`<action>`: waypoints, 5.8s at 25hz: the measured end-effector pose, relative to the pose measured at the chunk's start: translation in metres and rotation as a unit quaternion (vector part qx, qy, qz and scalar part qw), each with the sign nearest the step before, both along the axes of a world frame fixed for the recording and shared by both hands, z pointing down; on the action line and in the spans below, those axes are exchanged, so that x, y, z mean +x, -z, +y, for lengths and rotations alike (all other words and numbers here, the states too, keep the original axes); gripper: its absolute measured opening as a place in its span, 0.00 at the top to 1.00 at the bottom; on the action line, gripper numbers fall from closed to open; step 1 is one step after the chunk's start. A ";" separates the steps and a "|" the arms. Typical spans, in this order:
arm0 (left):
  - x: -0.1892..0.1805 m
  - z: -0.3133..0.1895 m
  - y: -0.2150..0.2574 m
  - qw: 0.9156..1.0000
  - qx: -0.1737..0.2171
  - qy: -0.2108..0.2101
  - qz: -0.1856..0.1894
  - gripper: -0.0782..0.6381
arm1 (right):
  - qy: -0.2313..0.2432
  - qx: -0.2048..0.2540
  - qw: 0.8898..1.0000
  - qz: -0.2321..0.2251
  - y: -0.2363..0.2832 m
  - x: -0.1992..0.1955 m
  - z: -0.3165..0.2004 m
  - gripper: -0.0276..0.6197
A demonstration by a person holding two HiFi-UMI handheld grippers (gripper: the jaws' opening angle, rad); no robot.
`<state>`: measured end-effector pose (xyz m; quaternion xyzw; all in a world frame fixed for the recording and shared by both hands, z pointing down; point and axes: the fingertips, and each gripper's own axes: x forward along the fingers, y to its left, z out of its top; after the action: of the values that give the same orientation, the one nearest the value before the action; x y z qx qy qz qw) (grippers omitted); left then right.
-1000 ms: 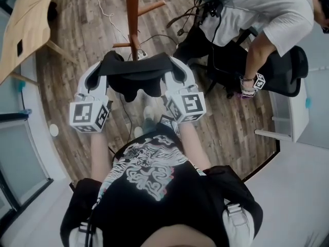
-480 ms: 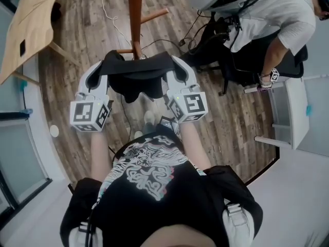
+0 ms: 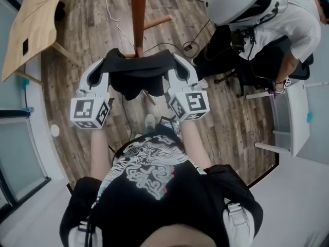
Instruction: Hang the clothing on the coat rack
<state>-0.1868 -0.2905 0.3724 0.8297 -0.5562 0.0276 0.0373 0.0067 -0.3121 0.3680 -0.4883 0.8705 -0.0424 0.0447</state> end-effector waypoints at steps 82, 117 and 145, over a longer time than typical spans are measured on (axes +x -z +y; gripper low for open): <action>0.018 -0.076 -0.124 0.994 -0.108 0.006 0.001 0.89 | 0.106 -0.111 0.988 0.003 -0.132 -0.029 -0.088 0.94; 0.047 -0.060 -0.148 0.989 -0.131 -0.019 -0.064 0.88 | 0.111 -0.128 0.985 0.041 -0.146 -0.026 -0.072 0.83; 0.045 -0.024 -0.146 0.988 -0.140 -0.058 -0.043 0.69 | 0.088 -0.116 0.983 0.112 -0.144 -0.024 -0.018 0.78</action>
<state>-0.1422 -0.3141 0.5182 0.8455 -0.4986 0.1425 0.1275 -0.0169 -0.3302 0.5123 -0.4135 0.8987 -0.0920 -0.1136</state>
